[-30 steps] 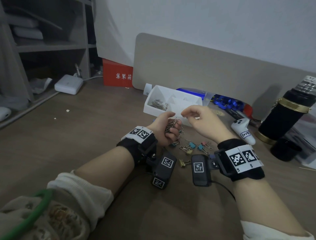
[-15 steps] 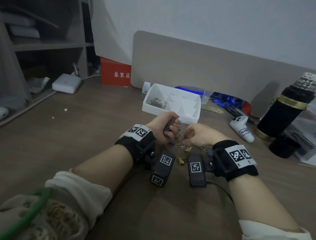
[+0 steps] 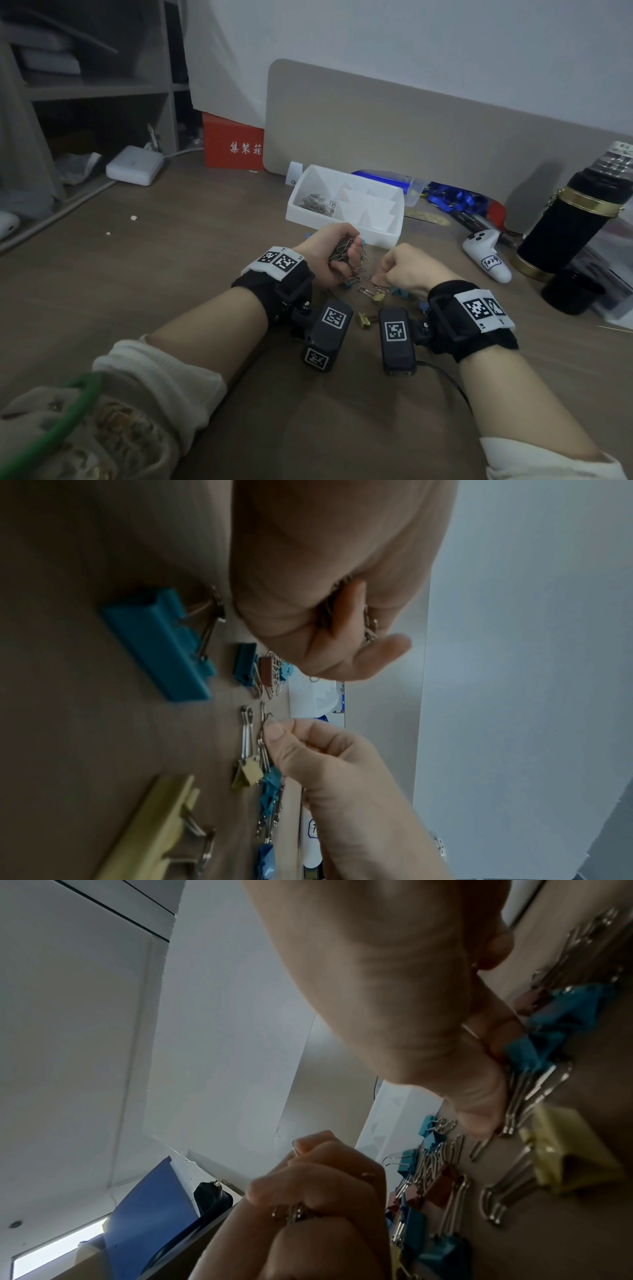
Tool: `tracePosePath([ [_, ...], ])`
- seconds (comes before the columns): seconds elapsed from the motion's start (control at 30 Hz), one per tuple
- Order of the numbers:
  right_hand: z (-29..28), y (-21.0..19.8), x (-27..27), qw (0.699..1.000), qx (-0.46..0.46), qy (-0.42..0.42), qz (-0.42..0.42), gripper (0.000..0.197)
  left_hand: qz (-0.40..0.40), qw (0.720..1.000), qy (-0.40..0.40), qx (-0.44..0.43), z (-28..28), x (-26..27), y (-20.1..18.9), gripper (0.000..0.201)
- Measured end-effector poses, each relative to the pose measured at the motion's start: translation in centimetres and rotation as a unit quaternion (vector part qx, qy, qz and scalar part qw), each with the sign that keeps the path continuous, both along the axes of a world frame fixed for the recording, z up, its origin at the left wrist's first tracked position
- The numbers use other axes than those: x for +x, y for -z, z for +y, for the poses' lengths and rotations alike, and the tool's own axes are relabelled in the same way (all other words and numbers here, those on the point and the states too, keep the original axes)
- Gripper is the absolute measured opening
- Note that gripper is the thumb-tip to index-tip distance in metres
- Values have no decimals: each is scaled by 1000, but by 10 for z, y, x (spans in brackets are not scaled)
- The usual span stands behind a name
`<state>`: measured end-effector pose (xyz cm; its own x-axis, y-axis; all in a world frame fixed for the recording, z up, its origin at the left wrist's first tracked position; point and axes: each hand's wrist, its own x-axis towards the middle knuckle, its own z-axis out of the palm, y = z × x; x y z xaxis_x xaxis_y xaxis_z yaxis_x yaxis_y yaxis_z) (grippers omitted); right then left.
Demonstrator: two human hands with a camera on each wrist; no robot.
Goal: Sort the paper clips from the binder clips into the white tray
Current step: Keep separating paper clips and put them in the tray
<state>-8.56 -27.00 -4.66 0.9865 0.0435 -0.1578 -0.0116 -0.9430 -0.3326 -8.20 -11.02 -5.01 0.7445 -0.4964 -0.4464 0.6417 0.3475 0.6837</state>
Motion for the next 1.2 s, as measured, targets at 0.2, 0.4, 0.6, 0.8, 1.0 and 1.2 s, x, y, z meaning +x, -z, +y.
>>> tracePosePath([
  [0.2,2,0,-1,1000,-21,-20,-1,4,0,1000,5,2,0,0,0,29],
  [0.4,3,-2,-2,996,-83,-34,-8,27,-2,1000,4,7,0,0,-1,30],
  [0.6,5,-5,-5,998,-40,-26,-44,18,-10,1000,4,19,-1,-1,-1,25],
  [0.8,5,-7,-3,994,35,-3,-106,22,-13,1000,6,26,-2,-1,-1,28],
  [1.0,5,-7,-1,982,97,7,-163,17,-16,999,3,31,-1,-1,-1,31],
  [1.2,9,-13,-1,953,177,-3,-248,15,-15,999,10,42,-1,-1,0,30],
])
